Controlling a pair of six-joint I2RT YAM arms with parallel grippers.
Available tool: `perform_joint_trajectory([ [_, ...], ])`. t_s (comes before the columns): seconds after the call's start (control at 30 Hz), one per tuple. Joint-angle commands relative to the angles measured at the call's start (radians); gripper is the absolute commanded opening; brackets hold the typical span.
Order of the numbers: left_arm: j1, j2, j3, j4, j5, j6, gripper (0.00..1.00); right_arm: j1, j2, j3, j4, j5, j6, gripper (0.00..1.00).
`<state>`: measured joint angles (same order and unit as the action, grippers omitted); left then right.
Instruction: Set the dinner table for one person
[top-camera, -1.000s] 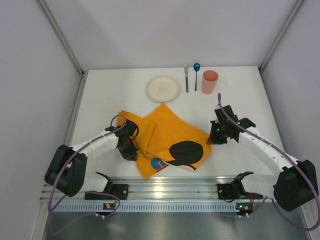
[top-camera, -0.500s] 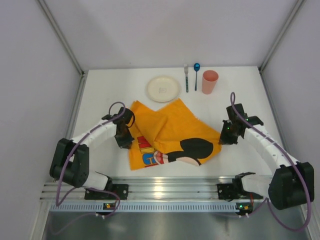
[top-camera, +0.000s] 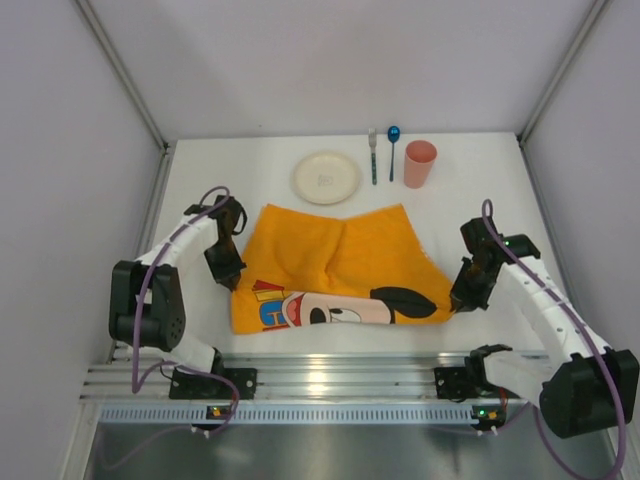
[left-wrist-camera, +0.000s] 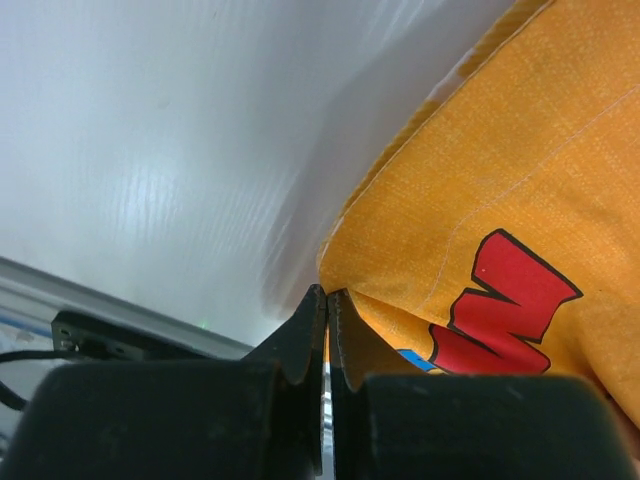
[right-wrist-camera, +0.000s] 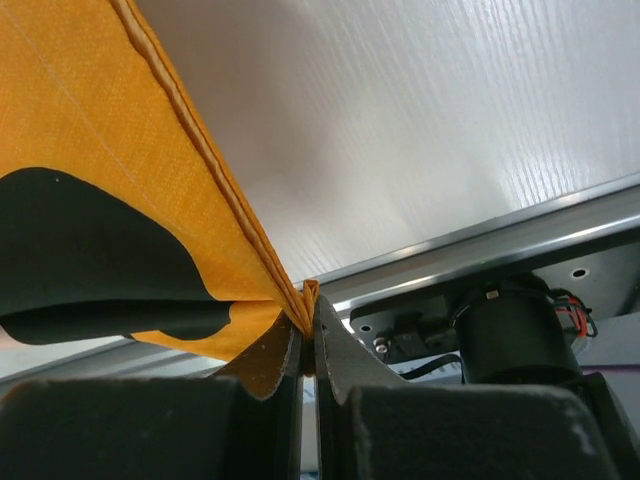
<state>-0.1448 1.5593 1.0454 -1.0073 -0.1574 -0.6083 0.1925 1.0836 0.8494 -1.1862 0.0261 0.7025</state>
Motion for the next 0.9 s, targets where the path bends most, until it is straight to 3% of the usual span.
perform_joint_trajectory([
  [0.0, 0.033, -0.044, -0.010, -0.142, -0.123, -0.054, 0.00, -0.015, -0.036, 0.010, -0.170, 0.135, 0.020, 0.00],
  [0.1, 0.033, -0.088, -0.057, -0.123, -0.108, -0.064, 0.00, -0.016, -0.048, -0.035, -0.139, 0.072, 0.022, 0.00],
  [0.23, 0.039, -0.023, -0.050, -0.112, -0.171, -0.057, 0.00, 0.005, -0.045, -0.027, -0.128, 0.064, 0.078, 0.00],
  [0.3, 0.050, -0.002, -0.016, -0.152, -0.249, -0.109, 0.00, 0.030, -0.065, -0.079, -0.092, -0.061, 0.112, 0.00],
  [0.43, 0.167, -0.048, 0.001, -0.129, -0.220, -0.150, 0.00, 0.067, -0.036, -0.173, 0.038, -0.182, 0.170, 0.00],
  [0.57, 0.215, 0.016, 0.002, -0.111, -0.191, -0.134, 0.00, 0.082, -0.019, -0.227, 0.141, -0.152, 0.201, 0.00],
  [0.87, 0.199, 0.077, 0.048, 0.090, -0.036, -0.048, 0.00, 0.082, 0.022, -0.124, 0.145, -0.040, 0.170, 0.00],
])
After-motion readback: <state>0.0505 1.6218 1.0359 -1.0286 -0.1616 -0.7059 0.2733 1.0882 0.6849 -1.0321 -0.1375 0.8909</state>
